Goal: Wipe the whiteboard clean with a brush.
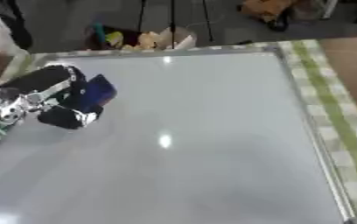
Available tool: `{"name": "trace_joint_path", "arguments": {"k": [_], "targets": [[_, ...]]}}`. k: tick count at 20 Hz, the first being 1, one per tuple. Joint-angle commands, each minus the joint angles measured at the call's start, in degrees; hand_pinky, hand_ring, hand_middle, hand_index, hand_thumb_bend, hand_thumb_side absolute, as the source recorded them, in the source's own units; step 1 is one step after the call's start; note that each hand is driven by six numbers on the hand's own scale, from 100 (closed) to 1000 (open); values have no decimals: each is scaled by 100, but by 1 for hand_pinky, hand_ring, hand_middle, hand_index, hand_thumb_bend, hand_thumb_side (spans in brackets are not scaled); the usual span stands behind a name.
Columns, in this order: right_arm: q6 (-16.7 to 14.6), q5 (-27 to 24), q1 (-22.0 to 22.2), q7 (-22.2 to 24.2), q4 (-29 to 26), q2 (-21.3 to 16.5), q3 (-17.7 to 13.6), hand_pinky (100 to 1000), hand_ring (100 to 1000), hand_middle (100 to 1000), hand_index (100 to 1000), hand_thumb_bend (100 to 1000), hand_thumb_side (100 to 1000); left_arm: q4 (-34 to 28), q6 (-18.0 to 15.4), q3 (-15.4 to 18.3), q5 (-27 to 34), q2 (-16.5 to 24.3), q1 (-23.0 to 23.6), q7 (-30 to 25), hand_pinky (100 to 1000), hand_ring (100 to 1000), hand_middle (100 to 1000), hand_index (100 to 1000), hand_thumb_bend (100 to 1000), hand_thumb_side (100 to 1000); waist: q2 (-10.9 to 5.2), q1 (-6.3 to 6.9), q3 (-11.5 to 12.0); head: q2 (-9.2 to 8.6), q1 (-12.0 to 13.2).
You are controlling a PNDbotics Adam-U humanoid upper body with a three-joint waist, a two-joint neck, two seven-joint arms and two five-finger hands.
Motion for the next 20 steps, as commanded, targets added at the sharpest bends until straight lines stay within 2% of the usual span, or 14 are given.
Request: {"name": "trace_joint_path", "arguments": {"k": [1,13,20], "targets": [[-29,66,-40,-11,-89,-52,-11,747,697,550,786,100,820,158,60,273,50,232,-126,155,409,505,464,174,184,395,-92,-21,-9,-81,73],[-27,157,-51,-17,-89,8,26,749,697,547,787,100,822,977,218,795,148,206,-282,646,396,489,449,168,157,400,-15,-29,-44,-182,224],[-33,187,-53,-12,-89,27,42,750,697,546,788,100,823,1257,229,939,212,185,-331,859,392,487,444,167,147,402,10,-41,-50,-199,230]]}}
